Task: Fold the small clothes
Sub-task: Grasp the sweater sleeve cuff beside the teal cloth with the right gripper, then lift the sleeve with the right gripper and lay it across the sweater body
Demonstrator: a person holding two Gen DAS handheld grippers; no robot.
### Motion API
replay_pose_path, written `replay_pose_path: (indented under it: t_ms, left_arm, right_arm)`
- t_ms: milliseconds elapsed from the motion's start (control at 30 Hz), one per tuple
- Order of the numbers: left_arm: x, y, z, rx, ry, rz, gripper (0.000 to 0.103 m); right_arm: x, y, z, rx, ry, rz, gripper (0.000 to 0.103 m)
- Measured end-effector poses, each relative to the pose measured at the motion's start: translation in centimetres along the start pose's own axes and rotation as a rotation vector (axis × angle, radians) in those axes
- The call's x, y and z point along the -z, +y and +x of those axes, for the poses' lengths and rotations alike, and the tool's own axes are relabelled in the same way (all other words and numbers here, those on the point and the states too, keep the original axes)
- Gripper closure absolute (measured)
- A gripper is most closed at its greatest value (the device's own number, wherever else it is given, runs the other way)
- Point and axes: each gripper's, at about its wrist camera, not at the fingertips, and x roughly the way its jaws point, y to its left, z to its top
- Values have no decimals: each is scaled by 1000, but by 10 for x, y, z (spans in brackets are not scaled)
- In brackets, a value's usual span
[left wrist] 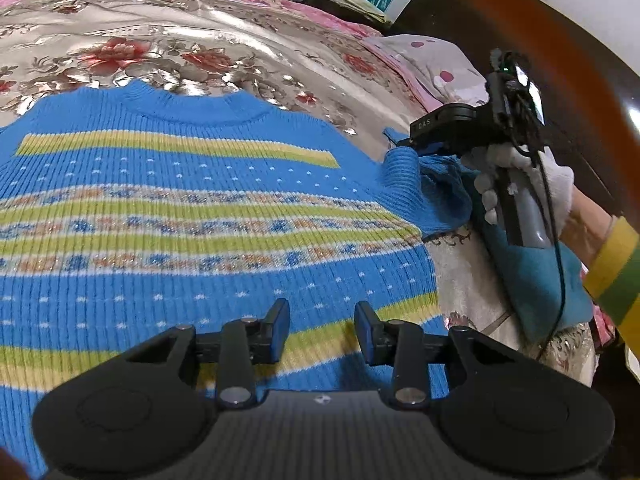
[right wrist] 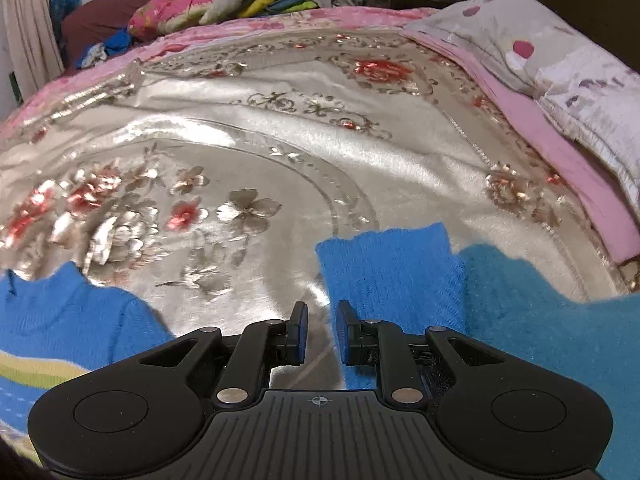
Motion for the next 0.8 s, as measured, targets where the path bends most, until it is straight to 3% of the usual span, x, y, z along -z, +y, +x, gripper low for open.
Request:
replay_pose_path:
  t_ms: [300,500,700,800]
  left_arm:
    - [3,4,-2,19,-2,-15,61]
    - [4,6,-4,26,-4,-27,60]
    - [4,7,-4,32,-4,-29,60]
    - [4,8,-6,33,-5,-37,60]
  right_arm:
    - [-1,-2,12,86,-5,-25,84]
    - [-5,-4,9,61,-4,13,84]
    - [-4,3,17,116,-9,-18,84]
    - [-4,0,14,121,-18,5,93]
